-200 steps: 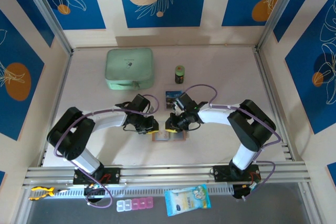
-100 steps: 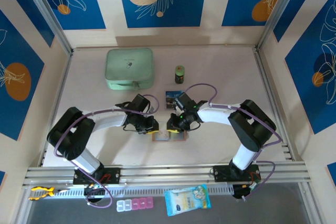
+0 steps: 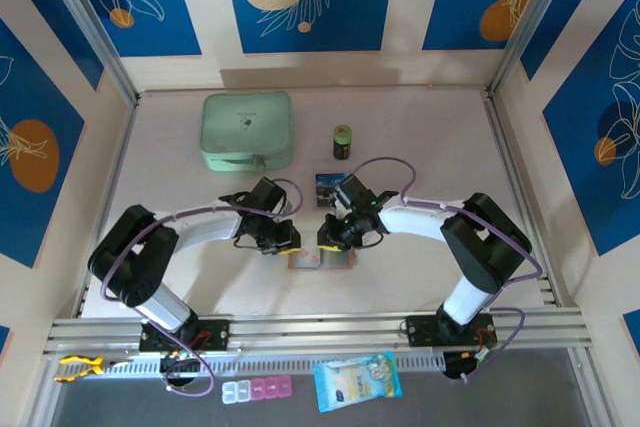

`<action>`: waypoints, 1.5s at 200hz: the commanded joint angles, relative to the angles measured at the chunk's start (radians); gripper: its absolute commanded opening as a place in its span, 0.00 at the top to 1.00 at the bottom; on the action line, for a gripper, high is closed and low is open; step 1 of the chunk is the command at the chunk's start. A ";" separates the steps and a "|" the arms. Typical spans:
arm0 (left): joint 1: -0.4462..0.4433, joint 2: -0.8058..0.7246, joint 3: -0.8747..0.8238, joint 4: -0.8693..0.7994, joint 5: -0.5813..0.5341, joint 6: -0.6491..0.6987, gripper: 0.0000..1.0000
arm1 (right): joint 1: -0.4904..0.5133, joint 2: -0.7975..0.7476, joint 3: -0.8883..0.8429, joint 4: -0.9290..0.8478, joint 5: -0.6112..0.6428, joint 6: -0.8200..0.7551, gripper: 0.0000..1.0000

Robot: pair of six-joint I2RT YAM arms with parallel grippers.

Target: Take the credit cards out of the card holder

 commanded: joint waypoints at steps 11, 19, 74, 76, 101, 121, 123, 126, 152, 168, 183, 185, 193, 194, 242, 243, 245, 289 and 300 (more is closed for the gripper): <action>0.005 0.006 0.000 -0.019 -0.009 0.016 0.84 | -0.002 -0.021 -0.022 0.011 -0.028 0.008 0.80; 0.005 0.013 -0.003 -0.014 -0.007 0.016 0.83 | -0.002 -0.019 -0.022 0.015 -0.030 0.010 0.80; 0.005 0.038 -0.019 -0.001 -0.008 0.014 0.86 | -0.007 -0.002 -0.019 0.060 -0.073 0.024 0.80; 0.005 0.037 -0.019 0.000 -0.009 0.014 0.86 | -0.007 -0.001 -0.018 0.062 -0.076 0.025 0.80; 0.006 0.040 -0.020 0.000 -0.009 0.014 0.87 | -0.006 0.013 -0.018 0.074 -0.086 0.029 0.80; 0.005 0.041 -0.020 -0.002 -0.010 0.015 0.87 | -0.007 0.018 -0.018 0.075 -0.085 0.031 0.80; 0.005 0.040 -0.020 -0.001 -0.010 0.015 0.87 | -0.006 0.018 -0.018 0.073 -0.084 0.031 0.81; 0.005 0.040 -0.020 -0.002 -0.011 0.016 0.87 | -0.006 0.019 -0.018 0.073 -0.084 0.031 0.80; 0.005 0.044 -0.019 -0.001 -0.011 0.016 0.87 | -0.007 0.034 -0.015 0.064 -0.084 0.027 0.80; 0.005 0.044 -0.021 -0.004 -0.011 0.015 0.87 | -0.008 0.043 -0.014 0.060 -0.084 0.030 0.80; 0.005 0.043 -0.021 -0.005 -0.013 0.017 0.87 | -0.005 0.044 -0.015 0.054 -0.078 0.030 0.79; 0.005 0.042 -0.021 -0.005 -0.012 0.017 0.87 | -0.005 0.044 -0.015 0.053 -0.078 0.029 0.79; 0.005 0.043 -0.022 -0.005 -0.012 0.017 0.87 | -0.005 0.046 -0.013 0.050 -0.076 0.030 0.77; 0.005 0.043 -0.022 -0.005 -0.012 0.017 0.87 | -0.005 0.045 -0.013 0.049 -0.077 0.030 0.77; 0.005 0.044 -0.022 -0.007 -0.012 0.016 0.87 | -0.002 0.041 -0.002 0.006 -0.044 0.015 0.74; 0.005 0.044 -0.022 -0.007 -0.012 0.016 0.87 | -0.002 0.040 -0.002 0.005 -0.042 0.015 0.74; 0.005 0.044 -0.022 -0.006 -0.012 0.015 0.87 | -0.001 0.039 -0.003 0.002 -0.040 0.015 0.74; 0.005 0.044 -0.023 -0.009 -0.010 0.016 0.86 | -0.001 0.010 0.003 -0.031 0.005 -0.003 0.74; 0.006 0.043 -0.023 -0.009 -0.010 0.016 0.87 | -0.002 0.003 0.007 -0.039 0.013 -0.010 0.74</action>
